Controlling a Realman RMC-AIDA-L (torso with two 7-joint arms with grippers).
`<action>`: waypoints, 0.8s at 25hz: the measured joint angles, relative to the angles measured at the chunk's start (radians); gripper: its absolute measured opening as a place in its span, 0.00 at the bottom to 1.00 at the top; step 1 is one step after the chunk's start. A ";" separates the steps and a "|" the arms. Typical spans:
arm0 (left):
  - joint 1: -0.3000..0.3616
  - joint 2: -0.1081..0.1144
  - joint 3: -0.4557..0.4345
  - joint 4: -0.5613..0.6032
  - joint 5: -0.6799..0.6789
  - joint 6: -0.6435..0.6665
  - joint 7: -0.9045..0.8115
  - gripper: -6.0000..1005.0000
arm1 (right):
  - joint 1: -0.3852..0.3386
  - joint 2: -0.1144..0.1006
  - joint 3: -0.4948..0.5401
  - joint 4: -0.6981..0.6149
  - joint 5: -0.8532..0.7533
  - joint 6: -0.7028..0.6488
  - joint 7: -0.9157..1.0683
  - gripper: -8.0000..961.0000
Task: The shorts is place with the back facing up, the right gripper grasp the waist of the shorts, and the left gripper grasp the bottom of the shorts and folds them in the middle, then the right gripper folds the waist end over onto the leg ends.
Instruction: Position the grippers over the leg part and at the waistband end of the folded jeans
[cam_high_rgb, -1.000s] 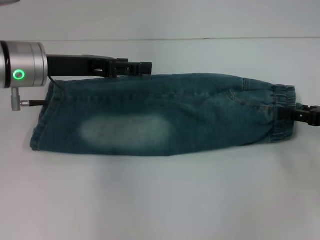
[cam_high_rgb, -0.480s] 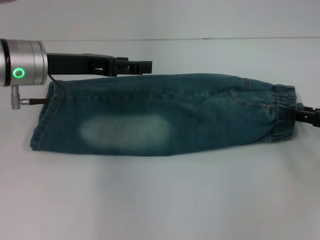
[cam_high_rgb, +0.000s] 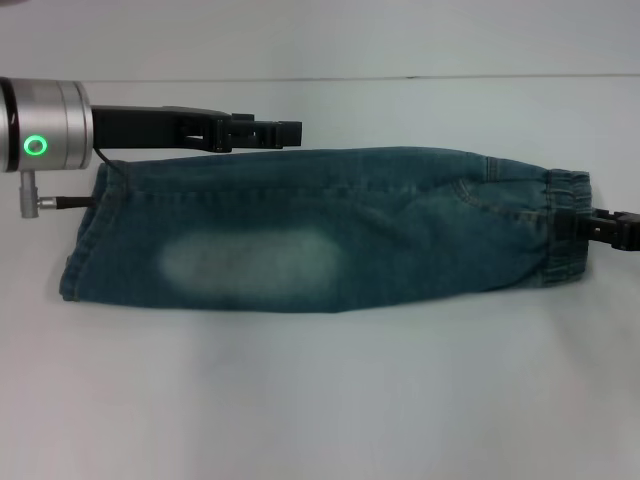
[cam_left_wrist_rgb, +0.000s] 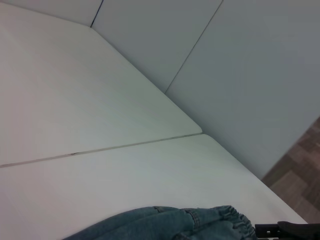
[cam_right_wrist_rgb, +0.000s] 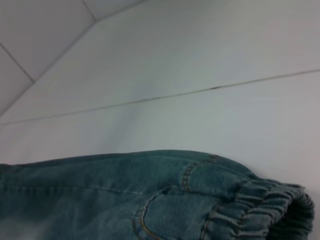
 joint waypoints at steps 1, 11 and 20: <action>0.000 0.001 0.000 0.000 0.000 0.000 0.000 0.92 | -0.003 0.001 0.000 -0.001 0.006 -0.005 0.000 0.78; -0.001 0.003 0.001 -0.002 0.000 0.001 0.002 0.92 | -0.018 0.006 -0.001 0.002 0.018 -0.008 0.002 0.78; -0.003 0.003 0.002 -0.001 0.000 0.001 0.002 0.92 | -0.028 0.009 0.000 0.006 0.018 -0.006 0.006 0.78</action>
